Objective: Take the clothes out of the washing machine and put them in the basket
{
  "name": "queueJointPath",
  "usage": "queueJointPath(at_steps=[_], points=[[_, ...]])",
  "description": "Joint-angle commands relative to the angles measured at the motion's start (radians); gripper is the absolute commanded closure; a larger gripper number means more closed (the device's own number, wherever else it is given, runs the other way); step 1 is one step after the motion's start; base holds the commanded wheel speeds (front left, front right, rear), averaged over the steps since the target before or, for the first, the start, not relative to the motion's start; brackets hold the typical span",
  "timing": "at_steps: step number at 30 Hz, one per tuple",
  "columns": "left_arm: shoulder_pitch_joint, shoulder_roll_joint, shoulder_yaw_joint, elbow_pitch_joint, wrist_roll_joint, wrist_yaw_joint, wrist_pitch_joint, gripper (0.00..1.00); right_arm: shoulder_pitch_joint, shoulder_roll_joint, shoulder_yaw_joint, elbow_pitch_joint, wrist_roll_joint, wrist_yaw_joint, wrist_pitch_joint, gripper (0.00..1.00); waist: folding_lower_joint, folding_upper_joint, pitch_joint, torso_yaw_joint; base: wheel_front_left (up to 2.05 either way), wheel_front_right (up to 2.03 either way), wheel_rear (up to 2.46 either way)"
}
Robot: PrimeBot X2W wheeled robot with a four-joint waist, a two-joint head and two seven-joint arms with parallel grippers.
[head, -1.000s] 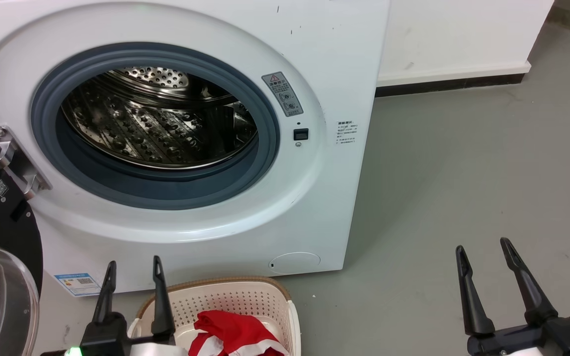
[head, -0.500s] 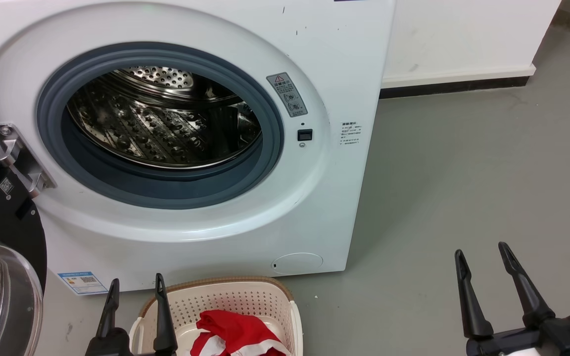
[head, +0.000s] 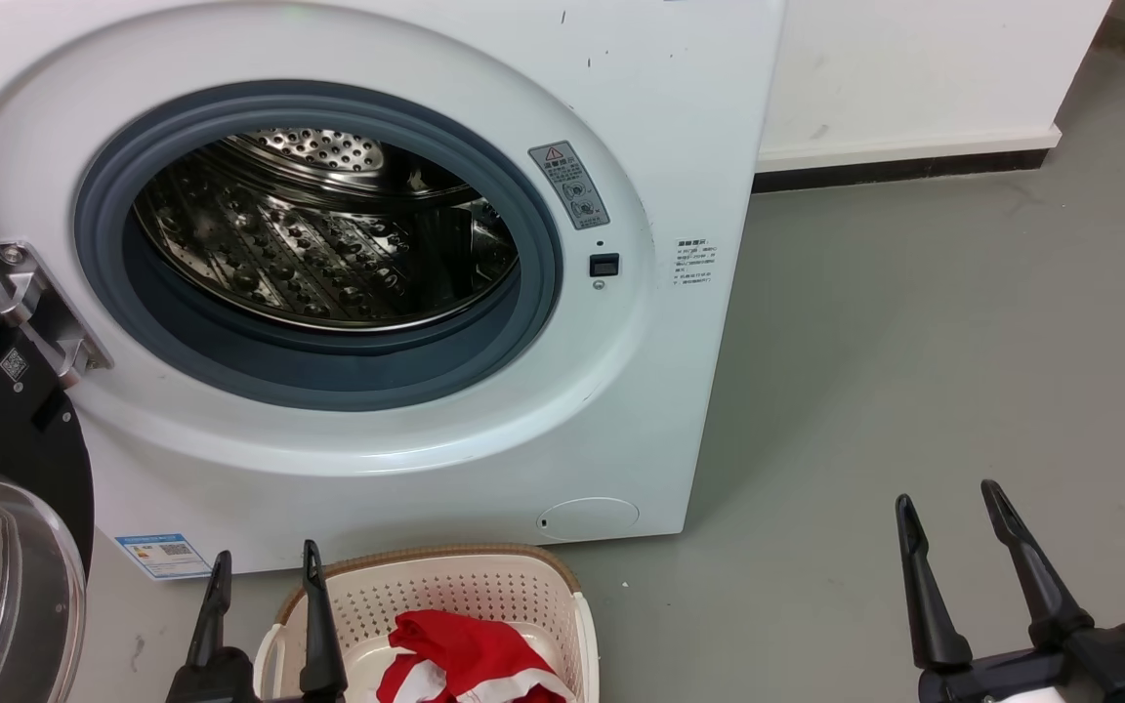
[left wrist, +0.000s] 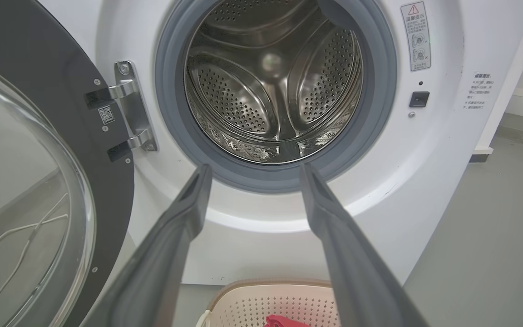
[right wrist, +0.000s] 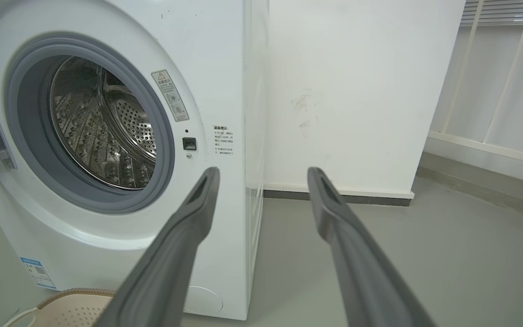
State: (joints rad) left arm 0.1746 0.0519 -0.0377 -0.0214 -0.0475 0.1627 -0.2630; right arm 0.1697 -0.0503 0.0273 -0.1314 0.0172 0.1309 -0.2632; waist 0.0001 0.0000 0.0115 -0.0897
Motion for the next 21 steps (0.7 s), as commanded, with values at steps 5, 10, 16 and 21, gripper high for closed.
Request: queueJointPath(at_steps=[5,10,16,21], points=[[0.005,0.0,-0.002,0.017,-0.002,0.005,0.005,1.0,0.003,0.0,0.002,0.021,0.002,0.0,0.001,1.0,0.0,0.0,0.0,0.0,0.0,0.0,0.0],[0.002,0.004,-0.002,0.019,-0.088,-0.002,0.016,1.0,-0.002,-0.005,0.004,0.038,0.09,0.0,0.012,1.0,0.0,0.0,0.0,0.003,0.0,0.0,0.0],[-0.024,0.012,0.002,0.043,-0.224,-0.028,0.039,1.0,-0.031,-0.015,0.004,0.071,0.231,0.0,0.034,1.0,0.0,0.0,0.0,0.007,0.0,0.0,0.0],[-0.046,0.018,0.004,0.065,-0.327,-0.05,0.058,1.0,-0.051,-0.022,0.004,0.095,0.338,0.0,0.05,1.0,0.0,0.0,-0.001,0.011,0.0,0.0,0.0]])
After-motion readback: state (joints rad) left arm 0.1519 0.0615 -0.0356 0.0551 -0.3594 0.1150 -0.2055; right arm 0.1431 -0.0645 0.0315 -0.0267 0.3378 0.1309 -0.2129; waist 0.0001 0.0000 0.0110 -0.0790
